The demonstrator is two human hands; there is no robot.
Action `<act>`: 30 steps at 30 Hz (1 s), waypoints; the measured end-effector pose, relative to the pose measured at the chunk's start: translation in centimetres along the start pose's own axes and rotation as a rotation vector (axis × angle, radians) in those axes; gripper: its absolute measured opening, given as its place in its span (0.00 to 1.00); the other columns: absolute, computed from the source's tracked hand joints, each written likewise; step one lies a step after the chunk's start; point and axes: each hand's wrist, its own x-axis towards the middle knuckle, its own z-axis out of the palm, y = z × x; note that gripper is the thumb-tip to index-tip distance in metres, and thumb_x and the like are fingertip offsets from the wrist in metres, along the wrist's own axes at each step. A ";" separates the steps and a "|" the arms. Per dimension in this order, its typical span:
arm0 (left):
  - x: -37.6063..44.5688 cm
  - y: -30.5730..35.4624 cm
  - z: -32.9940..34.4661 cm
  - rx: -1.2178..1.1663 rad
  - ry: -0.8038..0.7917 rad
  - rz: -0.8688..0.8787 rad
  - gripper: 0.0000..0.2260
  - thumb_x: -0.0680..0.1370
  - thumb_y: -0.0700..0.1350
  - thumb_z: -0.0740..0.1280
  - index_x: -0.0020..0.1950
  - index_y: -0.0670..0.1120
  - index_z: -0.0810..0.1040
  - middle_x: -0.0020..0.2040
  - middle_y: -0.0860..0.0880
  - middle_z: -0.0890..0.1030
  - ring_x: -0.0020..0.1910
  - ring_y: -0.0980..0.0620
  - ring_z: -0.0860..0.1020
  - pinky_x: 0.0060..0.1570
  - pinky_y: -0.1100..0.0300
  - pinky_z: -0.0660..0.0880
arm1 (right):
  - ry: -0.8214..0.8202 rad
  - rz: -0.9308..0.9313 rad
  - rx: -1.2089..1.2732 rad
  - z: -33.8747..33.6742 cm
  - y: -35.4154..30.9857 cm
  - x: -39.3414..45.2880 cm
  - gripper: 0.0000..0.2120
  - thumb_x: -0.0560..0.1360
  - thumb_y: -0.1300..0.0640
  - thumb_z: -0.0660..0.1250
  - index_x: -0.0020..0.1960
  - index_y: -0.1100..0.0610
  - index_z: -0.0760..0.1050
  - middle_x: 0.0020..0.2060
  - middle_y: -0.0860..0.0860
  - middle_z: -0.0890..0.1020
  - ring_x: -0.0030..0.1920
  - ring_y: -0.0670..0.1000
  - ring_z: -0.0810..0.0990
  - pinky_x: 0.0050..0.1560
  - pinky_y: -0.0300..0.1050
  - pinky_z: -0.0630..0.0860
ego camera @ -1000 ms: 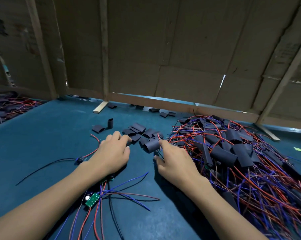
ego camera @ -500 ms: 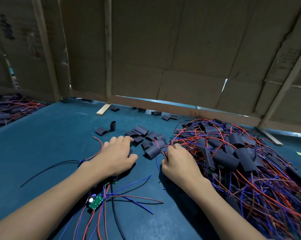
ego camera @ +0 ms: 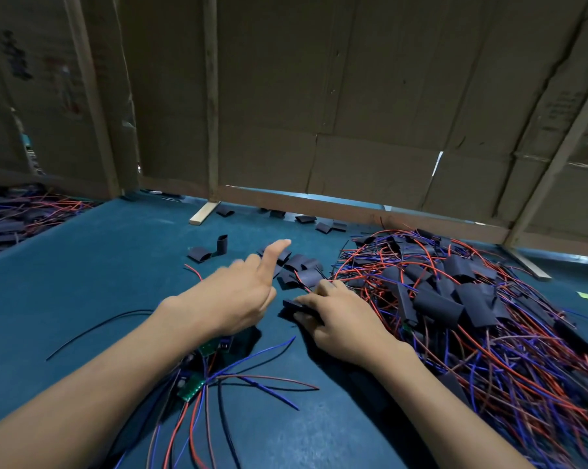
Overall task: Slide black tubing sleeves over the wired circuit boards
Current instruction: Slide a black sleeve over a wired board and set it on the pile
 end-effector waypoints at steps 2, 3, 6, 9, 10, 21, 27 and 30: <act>-0.6 0.7 0.3 -0.231 -0.036 0.068 0.33 0.82 0.43 0.54 0.77 0.59 0.36 0.56 0.47 0.71 0.42 0.42 0.76 0.51 0.46 0.75 | 0.053 0.004 0.054 -0.1 -0.2 0.0 0.16 0.81 0.45 0.60 0.64 0.50 0.78 0.56 0.53 0.79 0.60 0.57 0.74 0.60 0.51 0.72; -1.2 1.1 0.8 -0.324 -0.027 0.107 0.33 0.82 0.42 0.55 0.77 0.61 0.38 0.57 0.49 0.71 0.43 0.45 0.77 0.53 0.49 0.74 | 0.086 0.006 0.115 -0.1 -0.3 0.0 0.14 0.81 0.47 0.61 0.62 0.51 0.78 0.55 0.53 0.81 0.59 0.58 0.76 0.59 0.51 0.72; -3.0 1.7 2.2 -0.497 0.085 0.209 0.38 0.80 0.37 0.60 0.76 0.66 0.42 0.58 0.54 0.71 0.46 0.58 0.76 0.56 0.65 0.71 | 0.186 0.070 0.382 -0.4 -0.3 0.0 0.13 0.80 0.54 0.63 0.63 0.53 0.78 0.56 0.52 0.84 0.58 0.55 0.80 0.60 0.48 0.74; -3.7 0.9 2.1 -0.603 0.234 0.161 0.38 0.78 0.36 0.64 0.76 0.63 0.46 0.60 0.57 0.74 0.41 0.62 0.77 0.48 0.74 0.68 | 0.299 0.125 0.557 -0.7 -0.2 -0.2 0.13 0.79 0.56 0.62 0.61 0.52 0.78 0.55 0.49 0.84 0.55 0.47 0.79 0.56 0.37 0.70; -3.7 0.6 2.0 -0.625 0.274 0.134 0.38 0.78 0.36 0.65 0.76 0.62 0.48 0.60 0.59 0.75 0.38 0.62 0.77 0.44 0.73 0.68 | 0.335 0.146 0.619 -0.8 -0.2 -0.2 0.14 0.78 0.54 0.60 0.60 0.52 0.78 0.53 0.47 0.83 0.54 0.44 0.77 0.54 0.32 0.68; -3.3 -2.4 0.4 -0.781 0.389 -0.051 0.33 0.79 0.34 0.61 0.71 0.66 0.53 0.50 0.60 0.81 0.41 0.52 0.78 0.44 0.62 0.73 | 0.103 0.264 0.153 -0.7 0.2 0.1 0.14 0.81 0.56 0.61 0.62 0.54 0.80 0.53 0.55 0.77 0.60 0.60 0.74 0.58 0.51 0.68; -3.9 -3.1 -1.7 -0.848 0.455 -0.159 0.13 0.72 0.46 0.57 0.55 0.56 0.72 0.38 0.62 0.78 0.37 0.60 0.74 0.40 0.64 0.70 | 0.191 0.271 0.233 -3.5 -1.1 -0.1 0.15 0.79 0.57 0.62 0.64 0.51 0.78 0.56 0.52 0.80 0.61 0.56 0.76 0.63 0.52 0.68; -3.9 -3.8 -2.1 -0.751 0.505 -0.204 0.08 0.74 0.46 0.62 0.52 0.55 0.72 0.37 0.60 0.79 0.36 0.61 0.74 0.35 0.72 0.68 | 0.255 0.018 0.405 -4.7 -4.0 -0.6 0.13 0.78 0.58 0.67 0.62 0.54 0.81 0.55 0.52 0.83 0.56 0.51 0.80 0.64 0.49 0.73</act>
